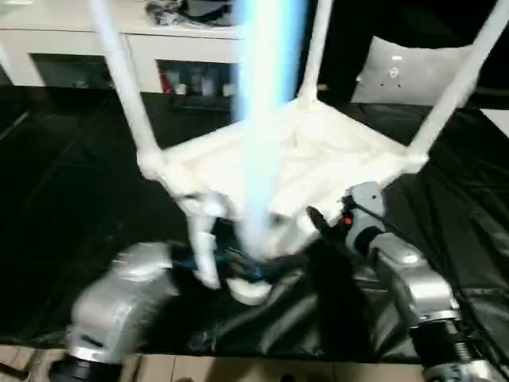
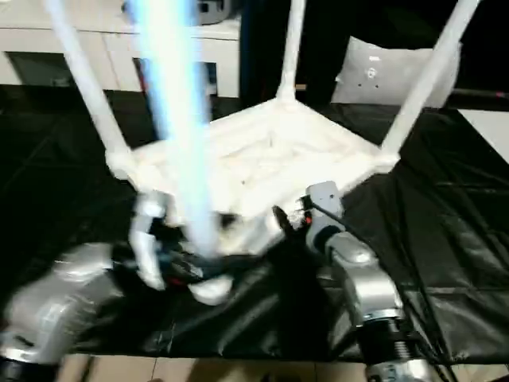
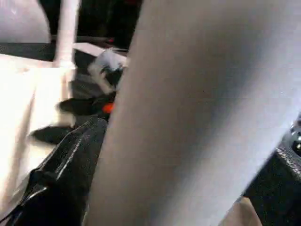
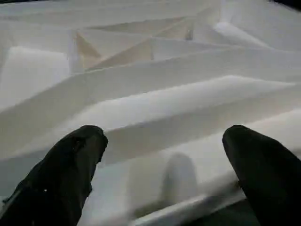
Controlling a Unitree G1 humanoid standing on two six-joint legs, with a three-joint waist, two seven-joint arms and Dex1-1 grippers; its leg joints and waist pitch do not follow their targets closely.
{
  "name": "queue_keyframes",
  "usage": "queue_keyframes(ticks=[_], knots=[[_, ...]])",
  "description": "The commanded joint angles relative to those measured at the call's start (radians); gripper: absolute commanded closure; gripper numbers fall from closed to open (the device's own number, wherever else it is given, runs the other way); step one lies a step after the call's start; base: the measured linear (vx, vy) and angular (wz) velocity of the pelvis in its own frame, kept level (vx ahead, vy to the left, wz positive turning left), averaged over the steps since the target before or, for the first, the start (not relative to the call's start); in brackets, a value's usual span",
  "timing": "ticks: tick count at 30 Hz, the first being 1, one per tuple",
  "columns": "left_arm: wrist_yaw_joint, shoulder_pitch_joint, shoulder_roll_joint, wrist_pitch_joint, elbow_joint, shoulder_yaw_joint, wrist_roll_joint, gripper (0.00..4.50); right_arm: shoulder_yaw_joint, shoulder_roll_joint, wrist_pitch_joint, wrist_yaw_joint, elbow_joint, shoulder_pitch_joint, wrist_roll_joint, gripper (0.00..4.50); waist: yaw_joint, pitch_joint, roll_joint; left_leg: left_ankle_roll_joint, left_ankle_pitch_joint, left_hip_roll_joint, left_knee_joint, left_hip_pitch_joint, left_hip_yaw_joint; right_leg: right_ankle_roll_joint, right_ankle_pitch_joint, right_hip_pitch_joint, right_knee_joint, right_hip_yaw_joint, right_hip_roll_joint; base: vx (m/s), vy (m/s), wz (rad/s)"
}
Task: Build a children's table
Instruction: Rotate table base
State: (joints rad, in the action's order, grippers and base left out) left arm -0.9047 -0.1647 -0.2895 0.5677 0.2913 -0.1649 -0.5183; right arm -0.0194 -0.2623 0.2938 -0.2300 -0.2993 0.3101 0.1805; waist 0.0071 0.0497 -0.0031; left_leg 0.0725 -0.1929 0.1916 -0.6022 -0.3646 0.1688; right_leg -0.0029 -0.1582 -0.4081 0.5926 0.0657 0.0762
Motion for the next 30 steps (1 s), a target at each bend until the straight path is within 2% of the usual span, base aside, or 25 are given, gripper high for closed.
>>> queue_keyframes(ticks=[1, 5, 6, 7, 9, 11, 13, 14, 16, 17, 19, 20, 22, 25, 27, 30], knots=[[0.005, -0.010, -0.010, -0.007, -0.005, 0.013, 0.014, 0.12, 0.043, -0.023, 0.000, 0.035, -0.024, -0.009, -0.017, 0.00, 0.004, -0.056, 0.001, 0.008, -0.332, 0.019, 0.077, 0.011, -0.005, -0.062, -0.492, 0.027, -0.094, -0.034, 0.038, 0.000, 0.000, 0.00], [0.001, -0.003, -0.033, 0.010, 0.014, 0.017, 0.008, 0.12, 0.057, -0.035, 0.006, 0.056, -0.061, -0.013, -0.042, 0.00, 0.003, -0.058, 0.002, 0.004, -0.292, 0.020, 0.079, -0.002, -0.005, -0.101, -0.399, 0.041, -0.080, -0.035, 0.040, 0.000, 0.000, 0.00], [0.003, 0.001, -0.040, 0.014, 0.024, 0.014, 0.002, 0.12, 0.059, -0.032, 0.003, 0.073, -0.067, -0.012, -0.052, 0.00, 0.002, -0.058, 0.004, 0.002, -0.286, 0.021, 0.079, -0.001, -0.004, -0.115, -0.381, 0.041, -0.078, -0.036, 0.040, 0.000, 0.000, 0.00], [0.003, 0.003, -0.044, 0.014, 0.028, 0.012, -0.001, 0.12, 0.060, -0.030, 0.002, 0.082, -0.070, -0.011, -0.055, 0.00, 0.002, -0.059, -0.002, 0.001, -0.280, 0.021, 0.078, -0.001, -0.003, -0.118, -0.374, 0.042, -0.077, -0.036, 0.040, 0.000, 0.000, 0.00], [0.005, 0.012, -0.049, 0.019, 0.044, 0.006, -0.009, 0.12, 0.065, -0.029, -0.005, 0.127, -0.088, -0.003, -0.074, 0.00, 0.003, -0.058, 0.003, 0.002, -0.271, 0.022, 0.079, 0.000, -0.003, -0.130, -0.360, 0.042, -0.074, -0.037, 0.041, 0.000, 0.000, 0.00], [0.006, 0.019, -0.052, 0.022, 0.054, 0.002, -0.013, 0.12, 0.076, -0.031, -0.017, 0.170, -0.114, 0.009, -0.094, 0.00, 0.003, -0.056, 0.001, 0.006, -0.284, 0.022, 0.079, 0.003, -0.002, -0.130, -0.378, 0.040, -0.075, -0.037, 0.040, 0.000, 0.000, 0.00], [0.010, 0.024, -0.054, 0.017, 0.057, 0.001, -0.008, 0.12, 0.077, -0.041, -0.027, 0.188, -0.133, 0.016, -0.118, 0.00, 0.005, -0.053, -0.002, 0.010, -0.313, 0.020, 0.077, 0.008, 0.000, -0.116, -0.424, 0.035, -0.081, -0.036, 0.040, 0.000, 0.000, 0.00], [0.010, 0.024, -0.054, 0.017, 0.057, 0.001, -0.008, 0.12, 0.077, -0.041, -0.027, 0.188, -0.133, 0.016, -0.118, 0.00, 0.006, -0.052, 0.000, 0.012, -0.329, 0.019, 0.078, 0.009, -0.001, -0.105, -0.449, 0.033, -0.084, -0.035, 0.039, 0.000, 0.000, 0.00], [0.015, 0.031, -0.059, 0.013, 0.058, 0.006, -0.005, 0.12, 0.094, -0.048, -0.044, 0.218, -0.146, 0.020, -0.129, 0.00, 0.009, -0.051, 0.000, 0.015, -0.344, 0.018, 0.078, 0.011, -0.001, -0.084, -0.487, 0.030, -0.089, -0.034, 0.040, 0.000, 0.000, 0.00], [0.019, 0.036, -0.067, 0.009, 0.058, 0.017, -0.007, 0.12, 0.126, -0.049, -0.083, 0.244, -0.146, 0.024, -0.118, 0.00, 0.010, -0.050, 0.000, 0.017, -0.353, 0.017, 0.077, 0.013, -0.001, -0.071, -0.507, 0.027, -0.092, -0.034, 0.040, 0.000, 0.000, 0.00], [0.022, 0.038, -0.072, 0.005, 0.057, 0.027, -0.006, 0.12, 0.147, -0.049, -0.105, 0.256, -0.143, 0.026, -0.106, 0.00, 0.016, -0.052, -0.001, 0.019, -0.354, 0.016, 0.075, 0.016, 0.000, -0.056, -0.521, 0.024, -0.094, -0.033, 0.038, 0.000, 0.000, 0.00], [0.024, 0.038, -0.074, -0.001, 0.054, 0.031, -0.002, 0.12, 0.149, -0.054, -0.101, 0.253, -0.145, 0.024, -0.105, 0.00, 0.017, -0.052, -0.001, 0.019, -0.349, 0.016, 0.077, 0.015, -0.001, -0.054, -0.510, 0.026, -0.093, -0.033, 0.037, 0.000, 0.000, 0.00], [0.034, 0.039, -0.074, -0.013, 0.043, 0.048, 0.005, 0.12, 0.156, -0.066, -0.098, 0.251, -0.165, 0.018, -0.104, 0.00, 0.016, -0.053, -0.002, 0.017, -0.335, 0.015, 0.079, 0.005, -0.003, -0.050, -0.488, 0.035, -0.089, -0.031, 0.037, 0.000, 0.000, 0.00], [0.030, 0.037, -0.083, -0.015, 0.042, 0.060, 0.000, 0.12, 0.175, -0.075, -0.103, 0.263, -0.170, 0.011, -0.103, 0.00, 0.014, -0.055, -0.007, 0.008, -0.315, 0.014, 0.076, 0.002, -0.002, -0.054, -0.470, 0.036, -0.086, -0.032, 0.038, 0.000, 0.000, 0.00], [0.030, 0.039, -0.086, -0.010, 0.051, 0.063, -0.007, 0.12, 0.180, -0.082, -0.100, 0.254, -0.179, 0.009, -0.099, 0.00, 0.013, -0.057, -0.005, 0.005, -0.295, 0.015, 0.076, 0.000, -0.001, -0.062, -0.448, 0.037, -0.083, -0.033, 0.038, 0.000, 0.000, 0.00], [0.035, 0.038, -0.085, -0.002, 0.069, 0.054, -0.018, 0.12, 0.155, -0.080, -0.080, 0.180, -0.219, 0.018, -0.092, 0.00, 0.006, -0.059, -0.001, -0.005, -0.275, 0.017, 0.074, -0.003, -0.001, -0.100, -0.378, 0.041, -0.075, -0.034, 0.037, 0.000, 0.000, 0.00]])
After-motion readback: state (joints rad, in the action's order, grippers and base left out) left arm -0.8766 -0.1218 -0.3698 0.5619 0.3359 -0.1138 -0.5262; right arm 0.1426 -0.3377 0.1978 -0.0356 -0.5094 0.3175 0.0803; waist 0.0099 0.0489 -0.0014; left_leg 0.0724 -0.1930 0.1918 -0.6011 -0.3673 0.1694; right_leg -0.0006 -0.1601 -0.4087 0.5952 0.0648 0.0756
